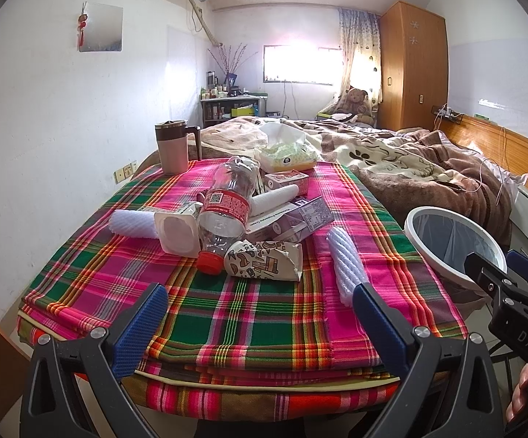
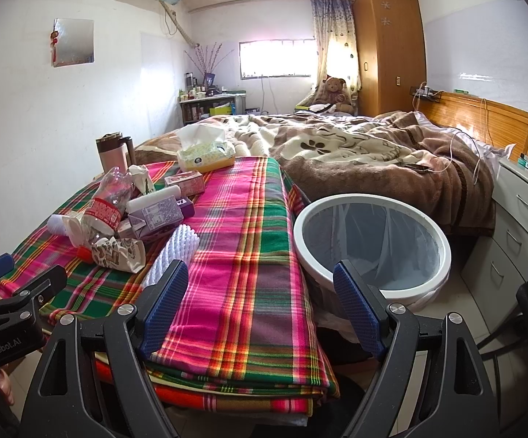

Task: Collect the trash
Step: 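Grasp the white foam mesh sleeve with the right gripper while the left gripper grasps the clear bottle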

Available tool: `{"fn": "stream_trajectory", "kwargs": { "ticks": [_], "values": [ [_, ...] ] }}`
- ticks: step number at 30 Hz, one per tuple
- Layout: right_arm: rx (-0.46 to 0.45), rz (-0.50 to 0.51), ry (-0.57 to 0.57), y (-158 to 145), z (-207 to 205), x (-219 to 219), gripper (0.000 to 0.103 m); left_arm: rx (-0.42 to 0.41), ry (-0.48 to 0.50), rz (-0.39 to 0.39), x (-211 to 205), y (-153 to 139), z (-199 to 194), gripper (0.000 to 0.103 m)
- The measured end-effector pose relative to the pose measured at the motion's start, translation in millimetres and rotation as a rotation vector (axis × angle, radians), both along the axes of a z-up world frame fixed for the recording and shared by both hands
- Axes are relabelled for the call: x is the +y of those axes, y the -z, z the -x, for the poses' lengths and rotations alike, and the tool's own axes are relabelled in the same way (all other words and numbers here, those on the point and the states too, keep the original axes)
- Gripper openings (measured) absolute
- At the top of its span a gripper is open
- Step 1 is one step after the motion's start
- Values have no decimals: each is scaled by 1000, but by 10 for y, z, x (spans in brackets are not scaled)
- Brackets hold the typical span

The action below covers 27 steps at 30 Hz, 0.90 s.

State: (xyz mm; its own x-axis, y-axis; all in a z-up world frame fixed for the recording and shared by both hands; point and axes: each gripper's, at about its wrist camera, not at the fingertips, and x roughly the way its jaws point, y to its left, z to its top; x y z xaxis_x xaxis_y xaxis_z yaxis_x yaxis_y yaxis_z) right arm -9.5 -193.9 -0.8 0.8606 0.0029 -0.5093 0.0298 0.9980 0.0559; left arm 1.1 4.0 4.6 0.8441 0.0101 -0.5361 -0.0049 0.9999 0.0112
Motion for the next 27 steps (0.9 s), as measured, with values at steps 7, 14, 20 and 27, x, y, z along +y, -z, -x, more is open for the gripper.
{"fn": "stream_trajectory", "kwargs": {
  "ticks": [7, 14, 20, 27],
  "values": [
    [20, -6, -5, 54, -68, 34, 83, 17, 20, 38, 95, 52, -67, 103],
    [69, -74, -84, 197, -262, 180, 83, 60, 25, 81, 391, 145, -265, 100],
    [117, -66, -154, 303, -474, 441, 83, 102, 16, 117, 684, 191, -589, 94],
    [165, -64, -183, 380, -655, 594, 83, 117, 26, 158, 868, 182, -972, 90]
  ]
}}
